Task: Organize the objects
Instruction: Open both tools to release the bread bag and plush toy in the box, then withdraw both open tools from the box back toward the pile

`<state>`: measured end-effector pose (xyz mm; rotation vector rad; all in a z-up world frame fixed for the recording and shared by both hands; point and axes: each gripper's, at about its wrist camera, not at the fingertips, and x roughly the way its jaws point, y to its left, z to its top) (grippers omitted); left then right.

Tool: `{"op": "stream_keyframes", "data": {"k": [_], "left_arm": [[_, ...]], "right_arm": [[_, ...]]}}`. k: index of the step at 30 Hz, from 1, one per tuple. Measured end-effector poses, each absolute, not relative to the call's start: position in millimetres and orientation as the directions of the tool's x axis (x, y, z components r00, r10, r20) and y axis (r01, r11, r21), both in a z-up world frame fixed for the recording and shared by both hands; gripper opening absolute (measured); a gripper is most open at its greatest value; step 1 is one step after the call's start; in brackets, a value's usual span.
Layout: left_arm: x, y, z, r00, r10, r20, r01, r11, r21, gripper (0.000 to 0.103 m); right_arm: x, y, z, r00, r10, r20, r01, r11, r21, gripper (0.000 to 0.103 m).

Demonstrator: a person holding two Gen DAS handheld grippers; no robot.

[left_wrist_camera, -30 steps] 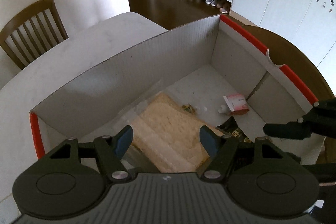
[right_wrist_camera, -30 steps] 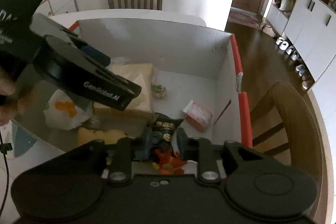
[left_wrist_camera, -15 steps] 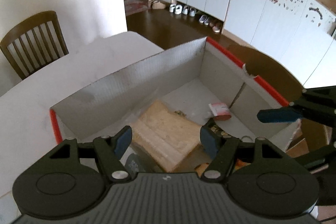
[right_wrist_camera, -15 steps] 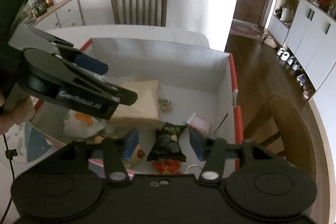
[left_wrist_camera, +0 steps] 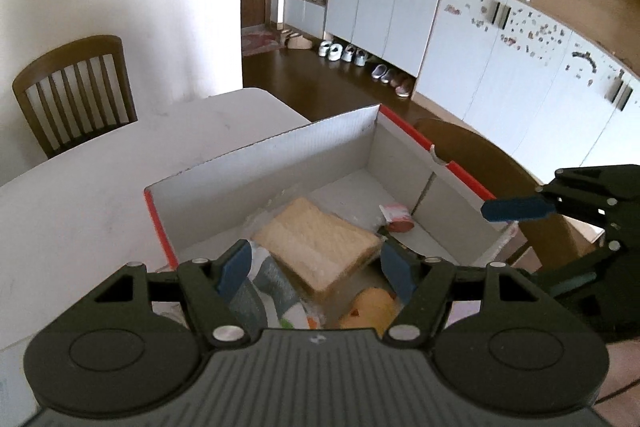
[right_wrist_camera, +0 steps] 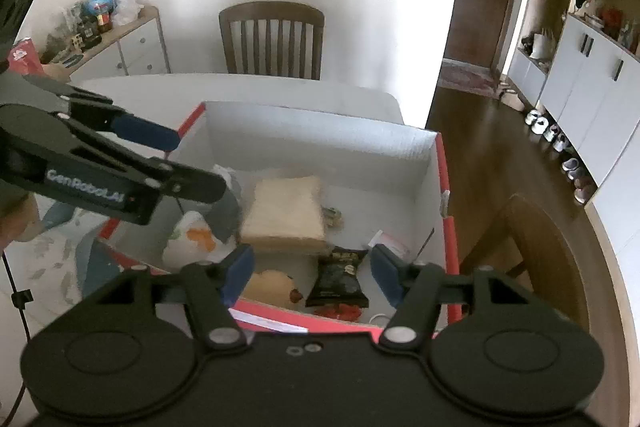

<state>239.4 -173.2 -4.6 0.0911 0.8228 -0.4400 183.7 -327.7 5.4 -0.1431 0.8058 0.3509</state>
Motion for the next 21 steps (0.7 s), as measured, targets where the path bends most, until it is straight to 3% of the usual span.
{"op": "stream_keyframes", "data": {"k": [21], "left_arm": [[183.1,-70.5,5.3,0.607,-0.381,-0.697,0.417,0.900,-0.129,0.071]], "right_arm": [[139.6,-260.7,22.0,0.665,0.272,-0.695,-0.345,0.938,0.038,0.083]]}}
